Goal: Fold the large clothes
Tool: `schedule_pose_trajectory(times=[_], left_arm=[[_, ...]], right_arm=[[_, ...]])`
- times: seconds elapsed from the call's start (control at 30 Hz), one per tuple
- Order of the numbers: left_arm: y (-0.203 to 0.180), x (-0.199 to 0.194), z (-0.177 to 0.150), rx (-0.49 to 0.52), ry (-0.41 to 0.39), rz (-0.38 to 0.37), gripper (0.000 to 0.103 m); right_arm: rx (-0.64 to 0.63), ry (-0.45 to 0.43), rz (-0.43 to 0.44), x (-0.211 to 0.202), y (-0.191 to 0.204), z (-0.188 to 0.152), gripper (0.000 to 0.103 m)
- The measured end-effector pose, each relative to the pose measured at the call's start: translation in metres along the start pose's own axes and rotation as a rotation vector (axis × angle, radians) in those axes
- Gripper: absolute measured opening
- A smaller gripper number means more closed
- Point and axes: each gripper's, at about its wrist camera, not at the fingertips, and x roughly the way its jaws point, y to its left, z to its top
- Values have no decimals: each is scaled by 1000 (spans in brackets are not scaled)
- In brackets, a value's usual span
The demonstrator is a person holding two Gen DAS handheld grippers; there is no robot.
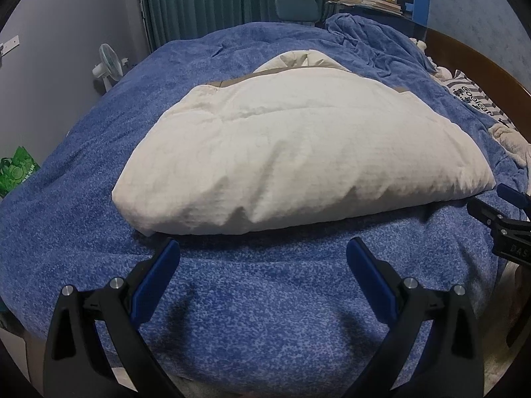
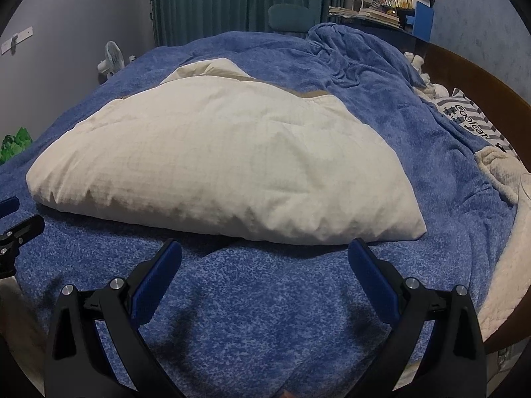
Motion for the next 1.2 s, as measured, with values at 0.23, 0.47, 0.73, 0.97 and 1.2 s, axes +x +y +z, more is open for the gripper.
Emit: schedule_pose_trajectory(times=[0.23, 0.47, 0.73, 0.97, 1.2], left_arm=[[1, 1, 0, -4, 6, -4, 96], [2, 2, -1, -6, 14, -10, 96], [2, 4, 0, -8, 17, -12, 96], [3, 4, 0, -10, 16, -18, 96], [2, 3, 1, -6, 19, -22, 96]], right_arm=[[2, 3, -1, 1, -1, 1, 97], [3, 8, -2, 5, -1, 1, 96], [4, 9, -2, 6, -2, 1, 96], [6, 14, -4, 9, -1, 0, 97], [11, 17, -4, 10, -1, -1, 97]])
